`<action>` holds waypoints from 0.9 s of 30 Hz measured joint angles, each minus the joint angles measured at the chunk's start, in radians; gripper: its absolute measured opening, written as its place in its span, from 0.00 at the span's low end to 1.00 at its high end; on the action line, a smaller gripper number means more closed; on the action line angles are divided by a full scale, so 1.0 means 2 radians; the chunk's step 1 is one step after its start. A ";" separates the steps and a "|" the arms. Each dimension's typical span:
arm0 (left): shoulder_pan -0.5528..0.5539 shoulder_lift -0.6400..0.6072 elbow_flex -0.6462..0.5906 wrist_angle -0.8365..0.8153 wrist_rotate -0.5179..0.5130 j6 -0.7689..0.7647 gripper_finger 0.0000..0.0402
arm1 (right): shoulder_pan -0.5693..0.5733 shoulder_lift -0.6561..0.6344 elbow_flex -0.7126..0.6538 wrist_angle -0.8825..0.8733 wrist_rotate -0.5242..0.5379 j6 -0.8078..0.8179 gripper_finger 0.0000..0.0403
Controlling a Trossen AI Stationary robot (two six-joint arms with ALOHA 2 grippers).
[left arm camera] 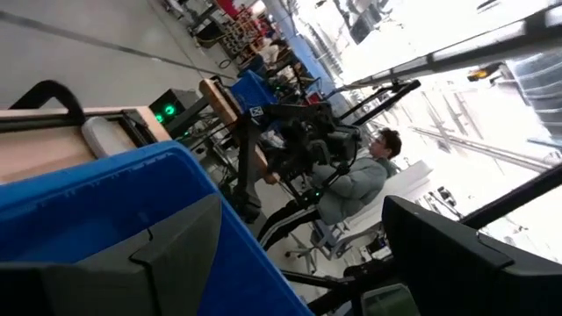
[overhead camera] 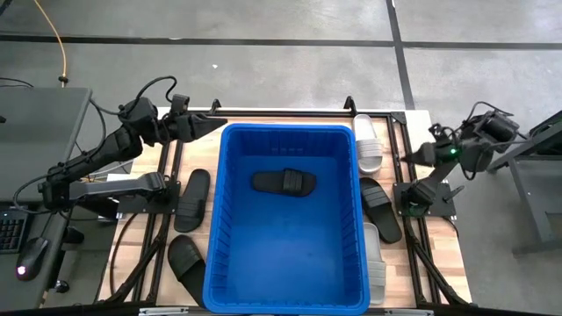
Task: Pick and place slides into bin
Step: Put the right black slide in the bin
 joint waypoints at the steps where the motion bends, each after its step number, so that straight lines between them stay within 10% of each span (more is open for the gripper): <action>1: 0.000 0.003 0.000 -0.001 0.000 -0.001 0.75 | 0.000 0.000 -0.006 -0.001 -0.011 0.010 0.55; 11: 0.000 0.010 0.000 -0.001 -0.003 0.000 0.75 | 0.000 0.006 -0.166 0.019 -0.324 0.164 0.55; 27: 0.000 0.008 0.000 0.001 0.030 0.000 0.75 | -0.019 0.128 -0.186 0.092 -0.245 0.222 0.54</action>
